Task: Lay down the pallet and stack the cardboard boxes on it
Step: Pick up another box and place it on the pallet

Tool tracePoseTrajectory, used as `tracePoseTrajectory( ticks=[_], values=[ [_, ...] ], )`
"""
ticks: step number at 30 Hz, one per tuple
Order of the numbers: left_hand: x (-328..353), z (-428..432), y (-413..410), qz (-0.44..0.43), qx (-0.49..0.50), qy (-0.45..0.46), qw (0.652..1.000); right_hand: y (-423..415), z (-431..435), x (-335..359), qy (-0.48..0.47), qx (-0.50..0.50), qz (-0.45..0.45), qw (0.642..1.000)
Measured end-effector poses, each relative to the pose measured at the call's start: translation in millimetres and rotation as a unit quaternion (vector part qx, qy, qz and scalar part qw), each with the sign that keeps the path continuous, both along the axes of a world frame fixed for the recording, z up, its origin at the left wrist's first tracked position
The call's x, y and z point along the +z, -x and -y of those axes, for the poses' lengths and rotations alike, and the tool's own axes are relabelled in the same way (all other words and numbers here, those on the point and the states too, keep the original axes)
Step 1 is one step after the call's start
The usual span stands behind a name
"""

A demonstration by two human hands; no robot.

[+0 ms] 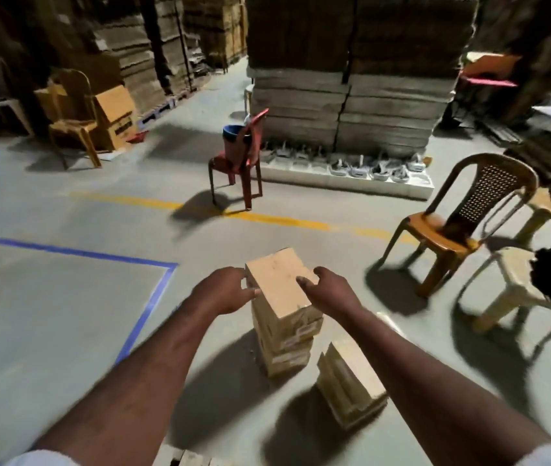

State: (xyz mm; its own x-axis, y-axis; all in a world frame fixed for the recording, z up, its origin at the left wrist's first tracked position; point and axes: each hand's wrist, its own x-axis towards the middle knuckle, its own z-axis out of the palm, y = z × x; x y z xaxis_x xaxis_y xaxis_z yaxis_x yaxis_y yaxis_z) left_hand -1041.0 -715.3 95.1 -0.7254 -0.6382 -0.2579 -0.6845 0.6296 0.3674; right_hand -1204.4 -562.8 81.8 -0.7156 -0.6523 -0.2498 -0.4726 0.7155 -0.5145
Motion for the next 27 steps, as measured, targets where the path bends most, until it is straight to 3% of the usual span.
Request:
tracePoseTrajectory(
  ticks=[10,17,21,27],
  values=[
    [-81.7,75.5,106.7,0.020,0.026,-0.116,0.993,102.2,39.2,-49.5,-0.082,-0.088,0.016,0.993],
    [-202.3,105.6,157.1,0.018,0.161,-0.205,0.965,198.9,97.9,-153.5,-0.111,-0.091,0.077,0.987],
    [-299.3,124.5,205.4,-0.051,0.296,-0.230,0.926,264.7,150.5,-256.1,-0.095,-0.066,0.095,0.989],
    [-403.4,114.5,272.6,-0.128,0.446,-0.296,0.835,317.3,192.8,-367.6,-0.110,-0.030,0.165,0.980]
  ],
)
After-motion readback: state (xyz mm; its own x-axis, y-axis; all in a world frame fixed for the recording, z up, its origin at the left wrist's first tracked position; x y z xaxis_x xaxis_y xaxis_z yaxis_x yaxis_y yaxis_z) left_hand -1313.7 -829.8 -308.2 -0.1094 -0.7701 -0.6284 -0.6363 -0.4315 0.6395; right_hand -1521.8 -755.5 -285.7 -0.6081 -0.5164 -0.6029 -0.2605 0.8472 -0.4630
